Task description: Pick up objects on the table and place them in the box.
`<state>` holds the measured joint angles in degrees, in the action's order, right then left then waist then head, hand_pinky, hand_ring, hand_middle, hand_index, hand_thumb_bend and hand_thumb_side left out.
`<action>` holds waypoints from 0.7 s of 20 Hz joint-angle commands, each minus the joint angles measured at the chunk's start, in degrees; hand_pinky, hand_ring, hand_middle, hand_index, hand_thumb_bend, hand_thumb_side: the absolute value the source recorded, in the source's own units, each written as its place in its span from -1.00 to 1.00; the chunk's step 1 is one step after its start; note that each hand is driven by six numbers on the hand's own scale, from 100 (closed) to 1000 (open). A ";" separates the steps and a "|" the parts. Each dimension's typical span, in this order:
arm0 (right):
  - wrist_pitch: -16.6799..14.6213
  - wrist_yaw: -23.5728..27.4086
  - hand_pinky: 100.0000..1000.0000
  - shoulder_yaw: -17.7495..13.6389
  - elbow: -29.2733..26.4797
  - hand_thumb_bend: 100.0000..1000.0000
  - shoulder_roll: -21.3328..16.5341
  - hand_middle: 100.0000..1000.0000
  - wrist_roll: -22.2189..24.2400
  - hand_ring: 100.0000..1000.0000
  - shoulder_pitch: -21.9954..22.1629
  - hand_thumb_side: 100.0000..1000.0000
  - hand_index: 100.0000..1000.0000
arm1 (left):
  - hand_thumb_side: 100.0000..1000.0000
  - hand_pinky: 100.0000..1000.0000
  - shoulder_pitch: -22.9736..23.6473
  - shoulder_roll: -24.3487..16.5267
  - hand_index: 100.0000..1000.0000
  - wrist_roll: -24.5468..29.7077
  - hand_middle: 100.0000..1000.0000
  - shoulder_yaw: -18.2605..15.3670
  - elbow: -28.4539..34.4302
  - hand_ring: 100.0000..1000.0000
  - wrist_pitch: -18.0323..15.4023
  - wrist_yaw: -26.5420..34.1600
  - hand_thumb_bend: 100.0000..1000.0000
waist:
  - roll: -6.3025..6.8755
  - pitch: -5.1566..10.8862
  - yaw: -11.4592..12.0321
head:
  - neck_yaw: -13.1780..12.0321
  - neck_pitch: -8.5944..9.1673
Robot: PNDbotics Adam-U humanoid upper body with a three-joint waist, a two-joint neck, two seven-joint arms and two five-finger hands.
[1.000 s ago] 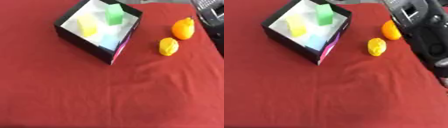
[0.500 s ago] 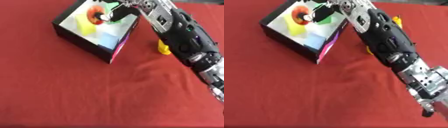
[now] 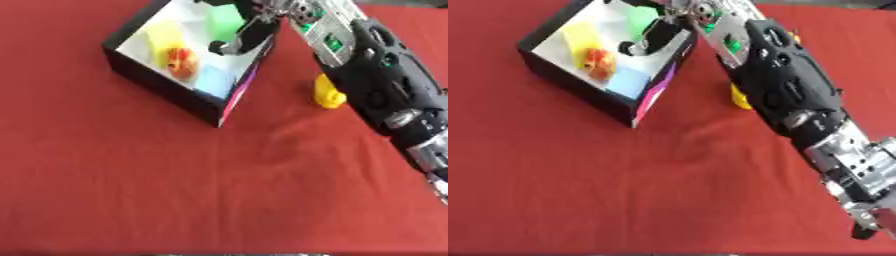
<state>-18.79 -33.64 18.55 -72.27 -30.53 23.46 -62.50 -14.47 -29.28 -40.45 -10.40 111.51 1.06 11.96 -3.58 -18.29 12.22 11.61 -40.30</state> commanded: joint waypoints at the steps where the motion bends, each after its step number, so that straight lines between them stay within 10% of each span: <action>1: 2.82 6.91 0.62 -3.05 -5.49 -0.48 -7.00 0.47 0.40 0.59 0.47 -0.90 0.79 | -0.04 0.55 0.28 -1.81 0.48 -0.14 0.30 -0.83 0.57 0.38 0.28 -0.41 -0.72 | 0.40 1.90 -0.38 | -0.76 -0.52; 8: 6.77 19.48 0.65 -8.68 -11.53 -0.60 -19.48 0.50 2.89 0.62 7.89 -0.94 0.80 | -0.04 0.55 0.84 -2.20 0.48 -0.03 0.30 -1.13 0.18 0.38 0.79 -0.62 -0.73 | 0.50 1.82 -1.75 | -2.26 -0.33; 14: 6.86 20.25 0.66 -11.70 -15.10 -0.46 -25.92 0.55 2.63 0.66 14.89 -0.77 0.81 | -0.04 0.54 0.73 -2.15 0.48 0.35 0.29 -0.98 0.08 0.38 1.02 -0.64 -0.73 | 0.81 1.67 -2.32 | -2.55 0.81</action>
<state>-11.96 -13.55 8.28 -85.84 -53.14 26.28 -47.05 -13.45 -29.39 -40.27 -10.78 111.11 1.95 11.49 -2.98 -18.26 9.91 9.19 -40.36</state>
